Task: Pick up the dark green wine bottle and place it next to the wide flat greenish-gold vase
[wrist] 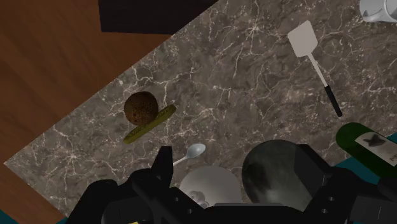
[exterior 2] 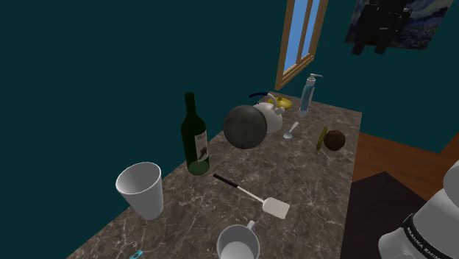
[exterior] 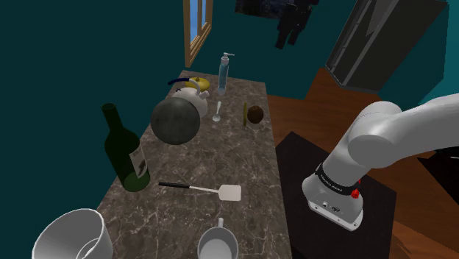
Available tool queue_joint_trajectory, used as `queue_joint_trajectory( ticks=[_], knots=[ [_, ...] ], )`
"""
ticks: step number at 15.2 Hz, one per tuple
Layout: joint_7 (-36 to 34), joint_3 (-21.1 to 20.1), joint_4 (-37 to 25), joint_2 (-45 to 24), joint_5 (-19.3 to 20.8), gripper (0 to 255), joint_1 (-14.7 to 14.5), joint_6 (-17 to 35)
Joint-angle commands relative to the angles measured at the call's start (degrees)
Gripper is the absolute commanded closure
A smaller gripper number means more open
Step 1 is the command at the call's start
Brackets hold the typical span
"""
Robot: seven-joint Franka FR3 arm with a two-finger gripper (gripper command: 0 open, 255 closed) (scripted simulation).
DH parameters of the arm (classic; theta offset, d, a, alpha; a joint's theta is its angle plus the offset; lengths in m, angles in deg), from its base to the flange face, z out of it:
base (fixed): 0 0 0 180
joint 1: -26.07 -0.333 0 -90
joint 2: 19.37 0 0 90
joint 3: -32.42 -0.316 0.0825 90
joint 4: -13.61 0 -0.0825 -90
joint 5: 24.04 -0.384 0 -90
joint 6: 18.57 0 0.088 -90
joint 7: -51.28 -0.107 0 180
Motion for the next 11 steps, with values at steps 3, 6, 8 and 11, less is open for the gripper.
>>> queue_joint_trajectory(
  ticks=[3, 6, 8, 11],
  knots=[
    [-2.44, -2.28, -0.15, -1.69, -1.36, 0, -0.77, 1.59],
    [-6.03, -5.65, -0.87, -4.70, -3.17, 0, -1.86, 4.01],
    [-8.40, -7.86, -1.70, -7.01, -4.19, 0, -2.51, 5.61],
    [-11.96, -11.13, -3.44, -10.88, -5.35, 0, -3.36, 7.95]
  ],
)
